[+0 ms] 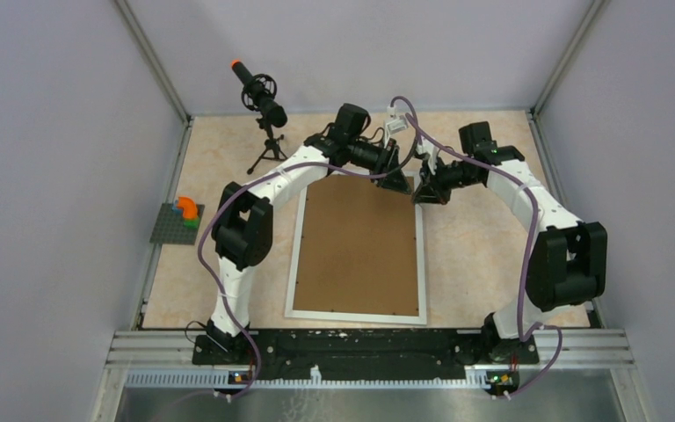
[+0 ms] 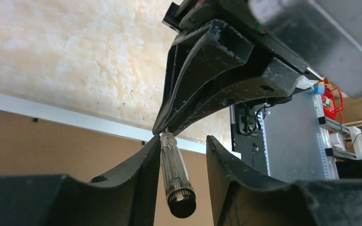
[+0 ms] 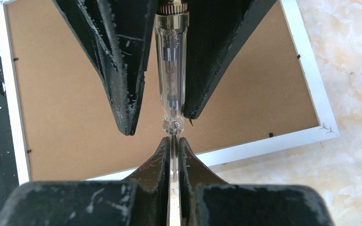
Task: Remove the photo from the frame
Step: Adjust the screwdriver.
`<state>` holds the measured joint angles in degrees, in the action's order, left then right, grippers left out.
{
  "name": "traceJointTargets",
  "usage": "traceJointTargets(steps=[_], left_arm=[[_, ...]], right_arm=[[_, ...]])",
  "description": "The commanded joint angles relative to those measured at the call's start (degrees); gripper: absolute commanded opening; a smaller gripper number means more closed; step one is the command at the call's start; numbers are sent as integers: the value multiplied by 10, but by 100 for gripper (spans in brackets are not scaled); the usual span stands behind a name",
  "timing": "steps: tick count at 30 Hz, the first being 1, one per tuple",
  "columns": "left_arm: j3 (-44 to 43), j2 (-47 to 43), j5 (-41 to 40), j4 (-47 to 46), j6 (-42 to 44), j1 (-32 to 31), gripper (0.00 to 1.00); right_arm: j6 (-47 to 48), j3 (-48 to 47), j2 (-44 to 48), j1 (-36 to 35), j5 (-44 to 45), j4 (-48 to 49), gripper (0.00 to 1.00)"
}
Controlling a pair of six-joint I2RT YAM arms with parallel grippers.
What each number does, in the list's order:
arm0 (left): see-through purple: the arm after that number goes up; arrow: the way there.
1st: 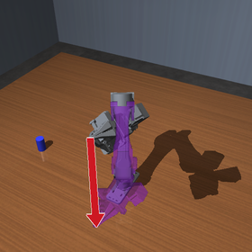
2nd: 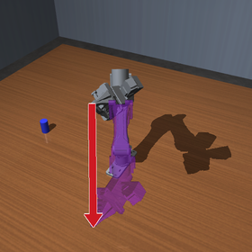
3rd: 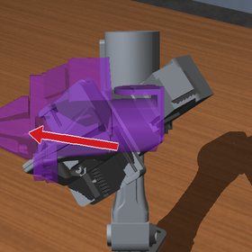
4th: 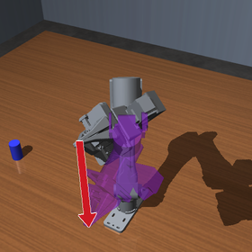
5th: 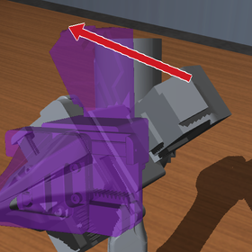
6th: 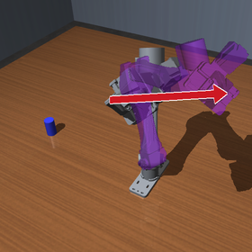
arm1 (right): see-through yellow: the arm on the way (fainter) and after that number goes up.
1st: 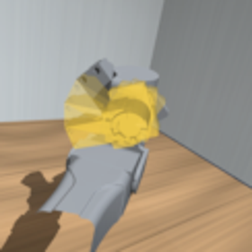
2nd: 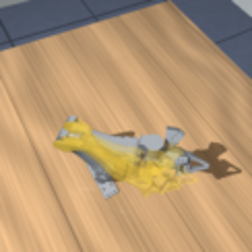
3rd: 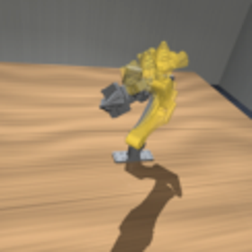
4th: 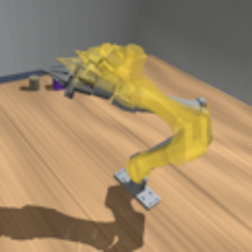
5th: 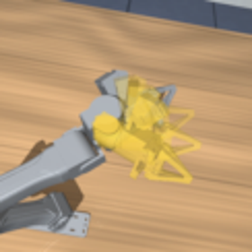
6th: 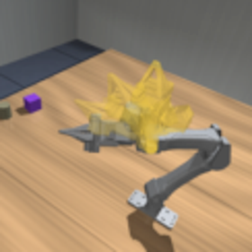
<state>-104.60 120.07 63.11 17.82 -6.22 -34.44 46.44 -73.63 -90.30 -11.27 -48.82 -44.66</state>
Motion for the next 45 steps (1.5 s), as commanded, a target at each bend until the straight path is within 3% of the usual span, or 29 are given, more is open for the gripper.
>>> traceJointTargets(steps=[1,13,20,21,24,25,28,34,45], left_arm=[[-14,7,-3,30,32,-5,42],[-30,32,-32,75,58,-19,32],[-21,40,-16,48,30,-16,5],[-8,36,-2,21,10,-11,2],[59,10,-11,-91,-50,9,0],[78,3,-11,-118,-49,20,0],[123,-14,-38,-183,-24,43,0],[272,-64,-72,-426,108,64,0],[268,9,-42,-542,83,71,0]], right_arm=[[35,-29,5,-13,-4,-10,0],[58,-42,3,-31,12,-29,0],[60,-46,2,-31,21,-26,0],[47,-44,1,-31,27,-19,6],[-9,-36,0,-14,47,9,46],[-32,-33,-3,1,42,18,55],[-110,-38,-24,50,13,35,66],[-290,-42,-91,110,-34,68,62],[-433,-10,-161,128,12,160,46]])
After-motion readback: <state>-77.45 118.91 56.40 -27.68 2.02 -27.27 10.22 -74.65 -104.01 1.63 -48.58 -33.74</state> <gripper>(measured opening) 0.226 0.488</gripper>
